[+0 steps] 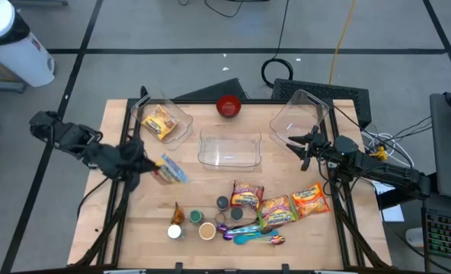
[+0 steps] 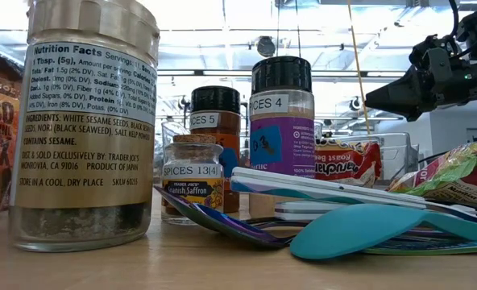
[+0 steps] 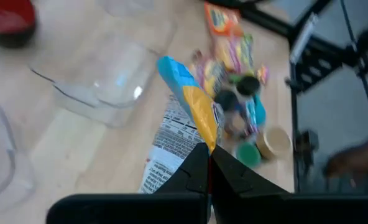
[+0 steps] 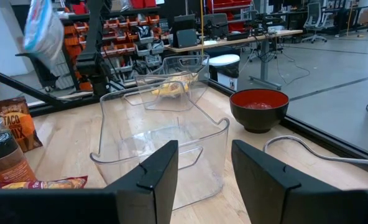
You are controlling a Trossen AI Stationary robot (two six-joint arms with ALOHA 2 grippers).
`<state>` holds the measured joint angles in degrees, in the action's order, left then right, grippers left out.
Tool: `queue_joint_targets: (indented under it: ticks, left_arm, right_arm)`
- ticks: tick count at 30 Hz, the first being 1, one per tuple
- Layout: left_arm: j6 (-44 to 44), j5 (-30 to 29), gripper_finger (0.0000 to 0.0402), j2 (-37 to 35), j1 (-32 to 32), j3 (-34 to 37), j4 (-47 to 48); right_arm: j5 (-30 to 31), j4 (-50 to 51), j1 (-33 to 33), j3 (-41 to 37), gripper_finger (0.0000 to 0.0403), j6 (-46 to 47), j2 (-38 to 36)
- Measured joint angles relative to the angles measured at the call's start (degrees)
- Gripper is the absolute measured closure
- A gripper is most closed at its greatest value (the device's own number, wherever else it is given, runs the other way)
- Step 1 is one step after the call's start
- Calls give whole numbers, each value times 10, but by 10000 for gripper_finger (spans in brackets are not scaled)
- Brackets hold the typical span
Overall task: Pick & Place Food Item
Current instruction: Put the blue noodle pack into the left transparent bin
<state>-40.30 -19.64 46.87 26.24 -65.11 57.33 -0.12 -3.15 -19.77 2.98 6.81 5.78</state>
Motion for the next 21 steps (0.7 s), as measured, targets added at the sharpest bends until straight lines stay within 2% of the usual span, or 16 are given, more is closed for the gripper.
queue_joint_targets:
  ticks: [13,21]
  left_arm:
    - [149,-46,399,8,-229,-86,-6]
    - [213,-63,399,29,-387,-108,-6]
  right_arm:
    - [0,0,0,0,261,0,0]
    - [0,0,0,0,261,0,0]
